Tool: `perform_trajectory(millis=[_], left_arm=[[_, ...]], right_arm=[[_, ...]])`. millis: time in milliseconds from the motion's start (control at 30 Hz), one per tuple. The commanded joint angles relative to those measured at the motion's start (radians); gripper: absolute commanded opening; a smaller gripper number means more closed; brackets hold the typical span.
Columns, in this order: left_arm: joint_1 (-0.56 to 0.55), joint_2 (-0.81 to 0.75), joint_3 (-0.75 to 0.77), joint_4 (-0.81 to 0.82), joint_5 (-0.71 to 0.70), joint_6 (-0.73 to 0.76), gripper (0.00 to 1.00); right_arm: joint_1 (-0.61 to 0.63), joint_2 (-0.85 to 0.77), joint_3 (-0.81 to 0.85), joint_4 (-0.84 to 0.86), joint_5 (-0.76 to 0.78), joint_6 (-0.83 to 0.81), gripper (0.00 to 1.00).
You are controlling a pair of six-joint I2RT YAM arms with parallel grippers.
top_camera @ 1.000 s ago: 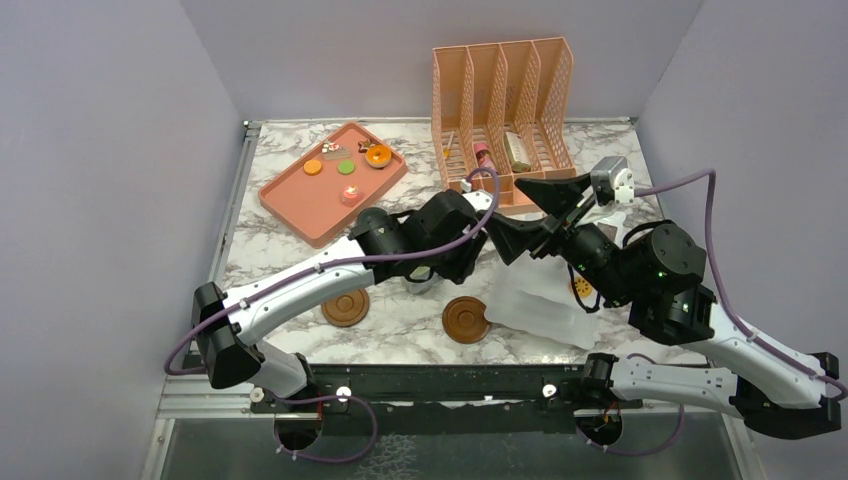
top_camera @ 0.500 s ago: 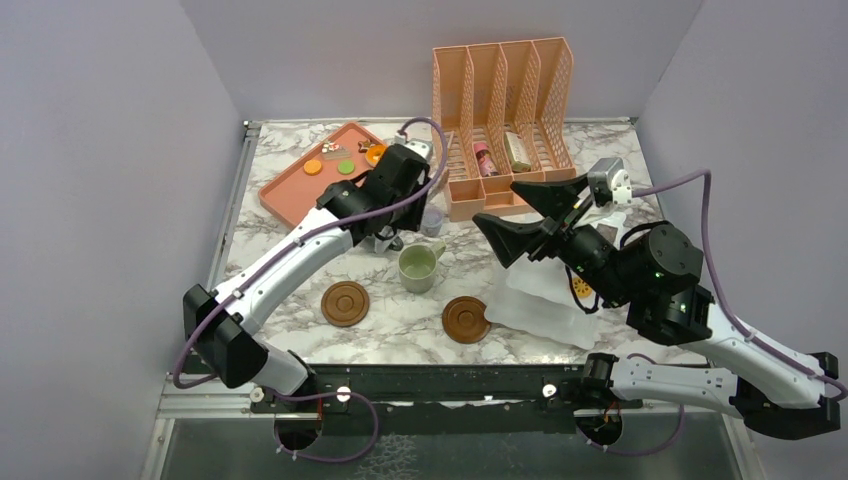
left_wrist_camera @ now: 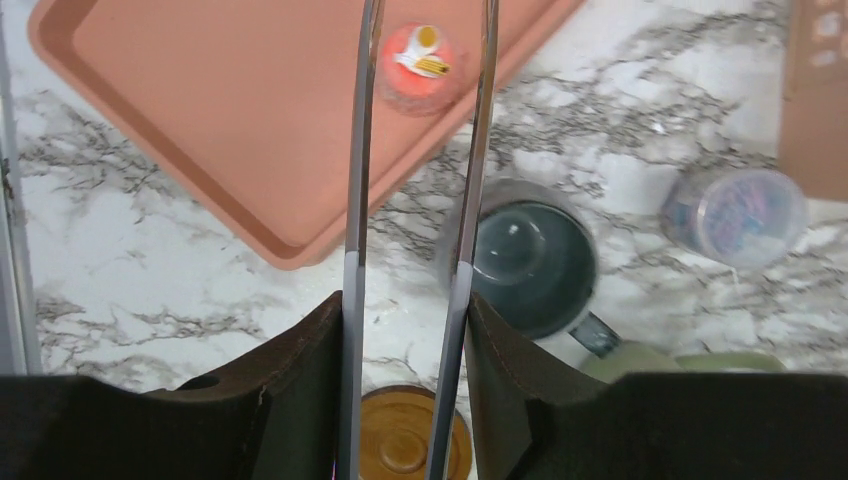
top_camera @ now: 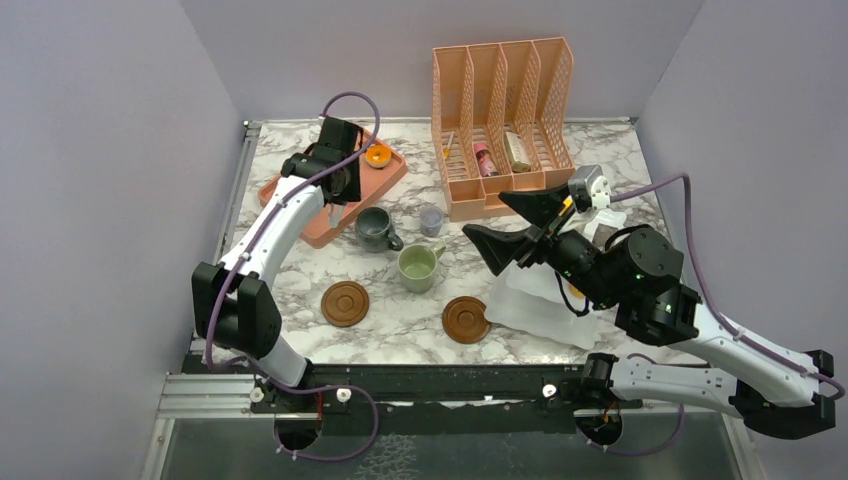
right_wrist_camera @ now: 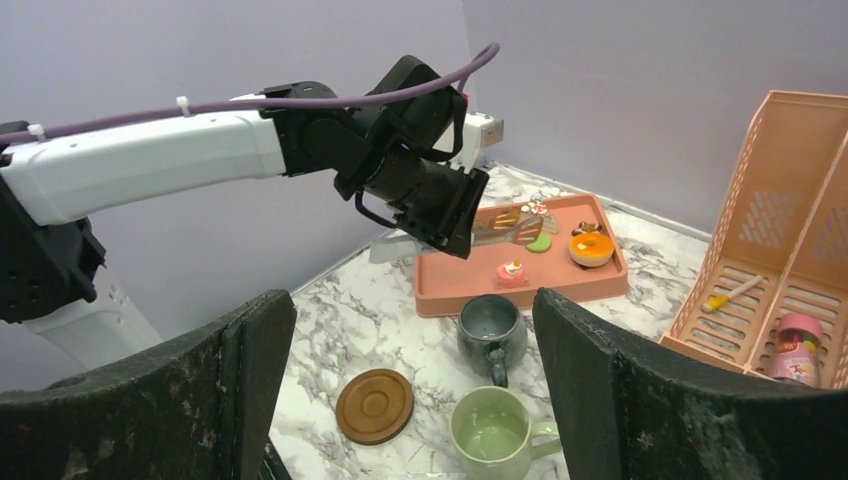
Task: Serve the afternoon tea
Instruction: Pick up the desert from the tray.
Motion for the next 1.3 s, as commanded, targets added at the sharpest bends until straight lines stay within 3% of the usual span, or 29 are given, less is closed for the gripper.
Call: perform_trajectory(millis=[0, 200, 400, 700, 1267], left_arm=[[0.085, 0.033, 0.028, 0.014, -0.039, 0.022, 0.44], [0.233, 0.083, 0.007, 0.098, -0.035, 0.047, 0.45], [0.307, 0.145, 0.036, 0.169, 0.015, 0.066, 0.45], [0.315, 0.234, 0.078, 0.186, 0.066, 0.074, 0.45], [0.314, 0.266, 0.078, 0.213, 0.109, 0.068, 0.48]], right_arm=[[-0.001, 0.003, -0.031, 0.048, -0.022, 0.014, 0.95], [-0.001, 0.024, -0.05, 0.016, -0.047, 0.043, 0.95], [-0.001, 0.027, -0.057, 0.035, -0.043, 0.045, 0.95], [-0.001, 0.053, -0.019, 0.009, -0.062, 0.027, 0.95], [-0.001, 0.041, -0.035, 0.043, -0.052, 0.017, 0.95]])
